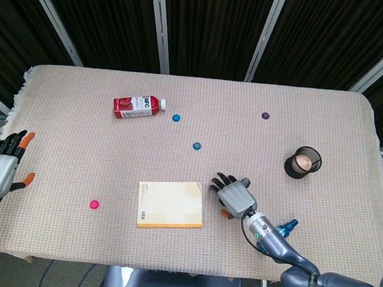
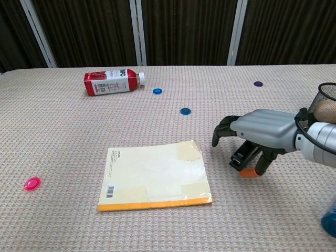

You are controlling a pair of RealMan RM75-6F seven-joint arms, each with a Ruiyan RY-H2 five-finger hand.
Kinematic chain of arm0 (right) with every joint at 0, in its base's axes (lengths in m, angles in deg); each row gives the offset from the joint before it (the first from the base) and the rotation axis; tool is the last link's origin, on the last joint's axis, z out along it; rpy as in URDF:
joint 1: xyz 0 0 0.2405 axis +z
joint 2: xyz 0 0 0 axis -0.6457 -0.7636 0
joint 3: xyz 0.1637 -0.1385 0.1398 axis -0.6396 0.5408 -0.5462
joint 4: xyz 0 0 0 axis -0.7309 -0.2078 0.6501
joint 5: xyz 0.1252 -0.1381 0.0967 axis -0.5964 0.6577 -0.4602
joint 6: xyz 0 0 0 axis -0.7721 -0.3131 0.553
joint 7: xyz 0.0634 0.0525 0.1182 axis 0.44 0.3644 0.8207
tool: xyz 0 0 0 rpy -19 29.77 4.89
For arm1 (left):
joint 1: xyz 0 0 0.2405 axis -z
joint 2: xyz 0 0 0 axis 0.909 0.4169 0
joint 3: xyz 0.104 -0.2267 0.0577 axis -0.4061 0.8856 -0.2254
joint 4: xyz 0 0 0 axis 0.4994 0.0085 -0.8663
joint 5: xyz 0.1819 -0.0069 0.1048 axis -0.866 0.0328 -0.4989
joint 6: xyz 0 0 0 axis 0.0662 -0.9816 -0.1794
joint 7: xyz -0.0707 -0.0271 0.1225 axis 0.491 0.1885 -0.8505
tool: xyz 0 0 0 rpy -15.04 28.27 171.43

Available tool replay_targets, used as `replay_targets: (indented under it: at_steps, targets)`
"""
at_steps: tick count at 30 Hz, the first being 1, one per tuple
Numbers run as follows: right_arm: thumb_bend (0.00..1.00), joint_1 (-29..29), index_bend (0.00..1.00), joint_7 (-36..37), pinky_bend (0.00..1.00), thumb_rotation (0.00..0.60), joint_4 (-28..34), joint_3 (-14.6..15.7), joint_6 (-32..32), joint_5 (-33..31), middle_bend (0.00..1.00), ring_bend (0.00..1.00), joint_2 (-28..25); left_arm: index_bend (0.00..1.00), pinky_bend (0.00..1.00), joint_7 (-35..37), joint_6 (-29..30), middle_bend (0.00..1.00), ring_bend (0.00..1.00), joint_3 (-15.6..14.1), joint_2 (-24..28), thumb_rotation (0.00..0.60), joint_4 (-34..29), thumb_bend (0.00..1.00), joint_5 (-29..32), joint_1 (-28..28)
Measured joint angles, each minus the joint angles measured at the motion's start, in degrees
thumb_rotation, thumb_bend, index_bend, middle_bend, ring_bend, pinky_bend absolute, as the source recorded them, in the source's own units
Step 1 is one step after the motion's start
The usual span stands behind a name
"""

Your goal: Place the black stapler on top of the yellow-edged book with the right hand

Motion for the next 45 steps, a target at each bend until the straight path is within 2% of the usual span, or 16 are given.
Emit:
replay_targets:
  at_steps: [18,35,40,45]
  targets:
    - [0.29,2.1,0.34,6.39,0.28,0.6,-0.52,2.37,2.41,0.03,0.21,0.12,-5.37,0.01,0.14,-5.42,-0.81,0.0,0.03,0.05,-1.75,0.6,-0.11,0.29,2.53,0.57]
    - [0.29,2.96,0.63,19.31,0.58,0.6,-5.43,4.87,0.73,6.57,0.48,0.42,-6.76,0.01,0.14,-9.72,-1.48,0.0,0.03,-0.22,-3.23,0.6,-0.84,0.3,4.04,1.36]
    - [0.27,2.83,0.65,18.97,0.6,0.6,-5.53,5.4,-0.92,7.54,0.5,0.43,-6.43,0.01,0.14,-9.06,-0.97,0.0,0.03,-0.33,-2.86,0.6,-1.16,0.29,3.56,1.15]
    - [0.26,2.47,0.65,15.11,0.6,0.6,-2.21,5.31,-2.5,7.28,0.5,0.44,-7.08,0.01,0.14,-7.83,-0.57,0.0,0.03,-0.47,-2.42,0.6,-1.32,0.3,2.56,1.07]
